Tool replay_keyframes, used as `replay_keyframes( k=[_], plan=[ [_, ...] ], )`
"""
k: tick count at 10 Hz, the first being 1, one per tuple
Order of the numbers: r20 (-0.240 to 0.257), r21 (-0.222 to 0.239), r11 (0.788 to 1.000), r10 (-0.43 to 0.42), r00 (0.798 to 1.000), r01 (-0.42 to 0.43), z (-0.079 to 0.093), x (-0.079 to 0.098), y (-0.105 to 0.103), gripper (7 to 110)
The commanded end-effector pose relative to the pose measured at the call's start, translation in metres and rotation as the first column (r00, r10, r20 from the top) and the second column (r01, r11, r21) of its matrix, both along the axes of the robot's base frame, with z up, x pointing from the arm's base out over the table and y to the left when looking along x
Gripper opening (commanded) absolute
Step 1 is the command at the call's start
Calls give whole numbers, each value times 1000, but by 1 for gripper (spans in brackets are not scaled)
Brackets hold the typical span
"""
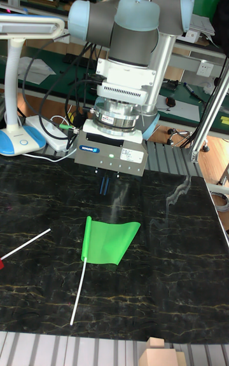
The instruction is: Wave the flag
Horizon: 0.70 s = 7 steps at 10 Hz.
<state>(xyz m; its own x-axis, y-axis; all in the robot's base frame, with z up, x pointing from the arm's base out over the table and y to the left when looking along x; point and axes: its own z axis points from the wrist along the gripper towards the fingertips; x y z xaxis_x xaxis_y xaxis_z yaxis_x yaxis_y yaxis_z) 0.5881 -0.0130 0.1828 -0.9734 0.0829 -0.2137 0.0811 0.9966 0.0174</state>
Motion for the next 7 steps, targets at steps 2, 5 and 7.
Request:
replay_keyframes(
  k=[2,5,7],
  plan=[
    [-27,5,1000,-8,1000,8,0,-7,0,7],
    [-58,1,1000,-8,998,8,-3,3,0,7],
    [-77,-11,1000,-9,997,8,-10,24,-3,7]
  ],
)
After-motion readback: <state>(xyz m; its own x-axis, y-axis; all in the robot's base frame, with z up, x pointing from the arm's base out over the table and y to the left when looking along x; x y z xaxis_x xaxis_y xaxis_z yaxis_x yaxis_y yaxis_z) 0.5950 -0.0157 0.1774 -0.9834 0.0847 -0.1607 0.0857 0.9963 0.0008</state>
